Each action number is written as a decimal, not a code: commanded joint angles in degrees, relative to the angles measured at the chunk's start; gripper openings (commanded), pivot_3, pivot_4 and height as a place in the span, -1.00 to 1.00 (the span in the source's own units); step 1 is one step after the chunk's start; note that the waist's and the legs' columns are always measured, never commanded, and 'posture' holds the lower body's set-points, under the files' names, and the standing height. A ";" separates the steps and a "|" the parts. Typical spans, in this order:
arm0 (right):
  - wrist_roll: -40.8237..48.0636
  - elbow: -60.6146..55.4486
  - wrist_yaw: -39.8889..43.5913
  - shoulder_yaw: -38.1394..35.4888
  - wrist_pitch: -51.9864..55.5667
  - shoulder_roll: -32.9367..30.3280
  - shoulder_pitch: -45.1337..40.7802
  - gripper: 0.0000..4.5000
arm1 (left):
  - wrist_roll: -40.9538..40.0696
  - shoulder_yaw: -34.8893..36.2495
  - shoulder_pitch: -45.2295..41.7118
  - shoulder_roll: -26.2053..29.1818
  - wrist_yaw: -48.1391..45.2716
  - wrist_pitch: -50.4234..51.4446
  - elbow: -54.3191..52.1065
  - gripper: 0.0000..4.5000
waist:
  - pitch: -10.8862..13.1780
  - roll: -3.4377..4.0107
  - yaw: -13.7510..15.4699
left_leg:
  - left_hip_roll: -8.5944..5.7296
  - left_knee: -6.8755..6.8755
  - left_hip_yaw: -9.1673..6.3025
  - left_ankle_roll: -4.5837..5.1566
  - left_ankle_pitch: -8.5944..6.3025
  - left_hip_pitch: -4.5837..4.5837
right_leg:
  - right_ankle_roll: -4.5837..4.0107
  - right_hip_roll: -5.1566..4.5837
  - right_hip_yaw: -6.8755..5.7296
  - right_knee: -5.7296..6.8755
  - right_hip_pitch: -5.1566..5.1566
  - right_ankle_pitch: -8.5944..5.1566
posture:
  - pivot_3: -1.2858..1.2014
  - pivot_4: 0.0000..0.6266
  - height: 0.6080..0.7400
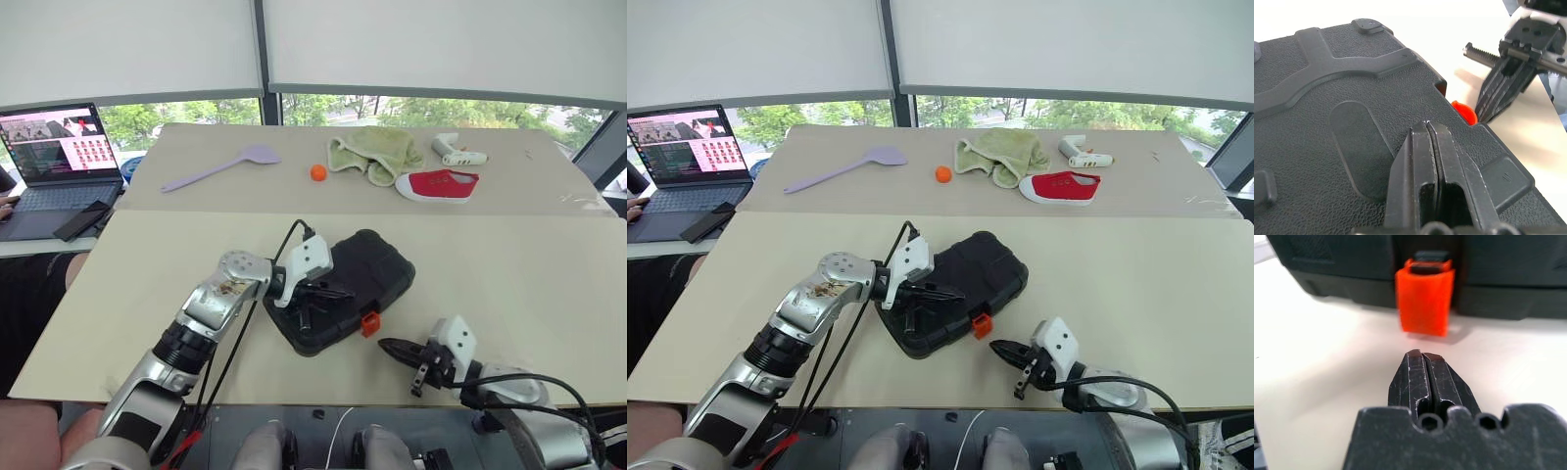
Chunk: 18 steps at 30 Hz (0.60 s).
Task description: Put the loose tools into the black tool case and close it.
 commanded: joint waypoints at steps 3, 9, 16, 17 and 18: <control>-2.51 5.16 -1.10 2.47 -5.56 4.78 -5.32 -1.00 | 3.78 -4.88 4.03 1.29 0.39 3.99 5.62 -0.96 | -0.02 -0.07 0.06 | 0.00 -0.03 -0.03 -0.01 0.00 -0.01 | 0.01 0.00 -0.03 -0.01 0.00 -0.01 | 0.03 -0.52 1.00; -1.93 7.81 0.63 1.68 -12.82 8.13 -6.42 -1.00 | 3.46 -4.73 4.39 1.84 0.44 4.47 5.07 -0.96 | -0.07 -0.48 -0.41 | 0.02 -0.13 -0.03 -0.07 0.02 0.10 | 0.05 -0.01 -0.03 -0.03 0.01 0.09 | 0.03 -0.52 1.00; -0.28 6.77 -0.03 -0.87 -16.74 10.35 -5.49 -1.00 | 3.51 -4.56 4.25 2.11 0.29 4.34 5.32 -0.96 | -0.01 -0.44 -0.43 | 0.03 -0.21 -0.03 -0.13 0.02 0.10 | 0.04 -0.03 -0.01 -0.03 -0.05 0.11 | 0.03 -0.52 1.00; -0.19 6.27 0.18 -1.07 -16.69 10.13 -5.03 -1.00 | 3.53 -4.57 4.17 2.08 0.25 4.32 5.38 -0.96 | 0.01 -0.42 -0.42 | 0.03 -0.21 -0.03 -0.14 0.02 0.10 | 0.03 -0.03 -0.01 -0.03 -0.06 0.11 | 0.03 -0.52 1.00; -0.26 5.62 0.52 -1.19 -16.58 9.67 -4.54 -1.00 | 3.55 -4.61 4.10 2.01 0.22 4.30 5.46 -0.96 | 0.01 -0.41 -0.39 | 0.02 -0.21 -0.03 -0.14 0.02 0.09 | 0.03 -0.04 -0.01 -0.03 -0.07 0.11 | 0.03 -0.52 1.00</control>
